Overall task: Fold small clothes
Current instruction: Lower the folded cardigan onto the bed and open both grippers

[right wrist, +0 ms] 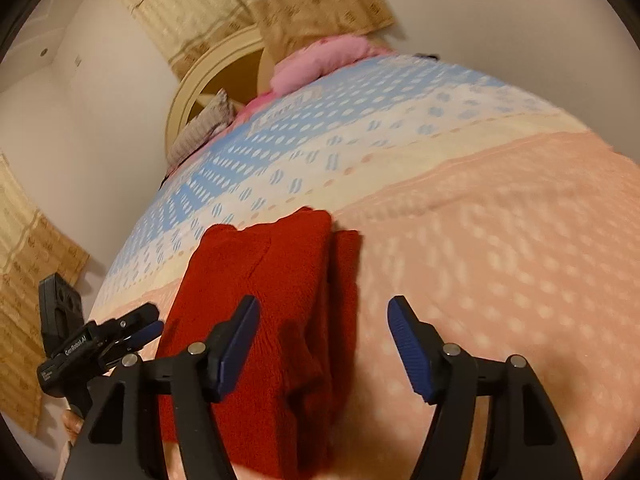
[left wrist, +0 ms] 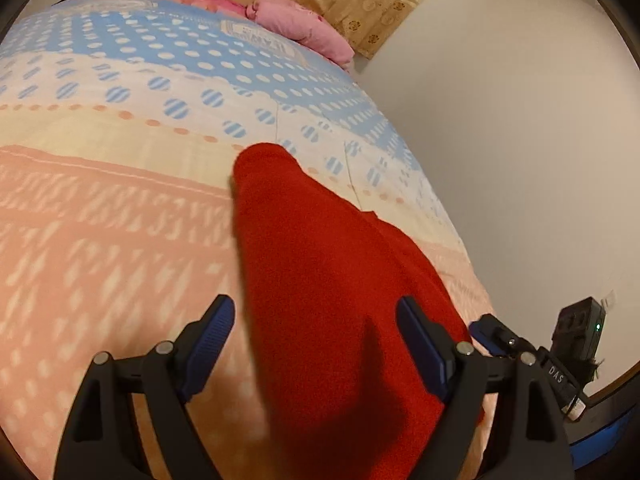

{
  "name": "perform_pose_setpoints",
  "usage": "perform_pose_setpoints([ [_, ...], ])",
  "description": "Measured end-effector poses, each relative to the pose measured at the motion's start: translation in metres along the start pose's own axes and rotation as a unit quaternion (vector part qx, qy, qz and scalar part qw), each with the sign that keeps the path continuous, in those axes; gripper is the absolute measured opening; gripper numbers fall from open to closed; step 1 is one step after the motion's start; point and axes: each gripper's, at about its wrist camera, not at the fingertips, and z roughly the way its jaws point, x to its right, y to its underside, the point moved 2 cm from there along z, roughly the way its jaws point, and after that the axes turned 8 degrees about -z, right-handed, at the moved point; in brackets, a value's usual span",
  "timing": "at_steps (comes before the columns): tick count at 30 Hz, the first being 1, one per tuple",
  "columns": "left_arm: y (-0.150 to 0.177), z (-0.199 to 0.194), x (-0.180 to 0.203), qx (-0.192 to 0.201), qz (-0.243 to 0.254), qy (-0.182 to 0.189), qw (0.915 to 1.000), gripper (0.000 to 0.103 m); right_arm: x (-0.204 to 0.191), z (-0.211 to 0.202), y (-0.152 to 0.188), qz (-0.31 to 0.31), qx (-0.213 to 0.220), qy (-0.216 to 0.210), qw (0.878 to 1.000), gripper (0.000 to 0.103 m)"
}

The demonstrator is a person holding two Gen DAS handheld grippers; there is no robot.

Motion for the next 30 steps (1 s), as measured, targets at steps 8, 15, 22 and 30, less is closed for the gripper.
perform_pose_setpoints([
  [8, 0.006, 0.033, -0.005, -0.024, 0.002, -0.017, 0.9996, 0.082, 0.006, 0.054, -0.007, -0.012, -0.035, -0.009, 0.999, 0.067],
  [15, 0.011, 0.037, 0.001, -0.005, 0.044, -0.038, 0.9983, 0.084, 0.023, 0.07, 0.001, 0.022, -0.042, -0.049, 0.998, 0.068],
  [22, 0.011, 0.038, 0.001, 0.002, 0.059, -0.036, 0.9976, 0.085, 0.005, 0.086, -0.005, -0.025, -0.058, -0.04, 0.997, 0.074],
  [30, 0.012, 0.04, 0.001, 0.009, 0.066, -0.035, 0.9971, 0.084, -0.009, 0.104, -0.012, -0.07, -0.063, -0.025, 0.995, 0.078],
])
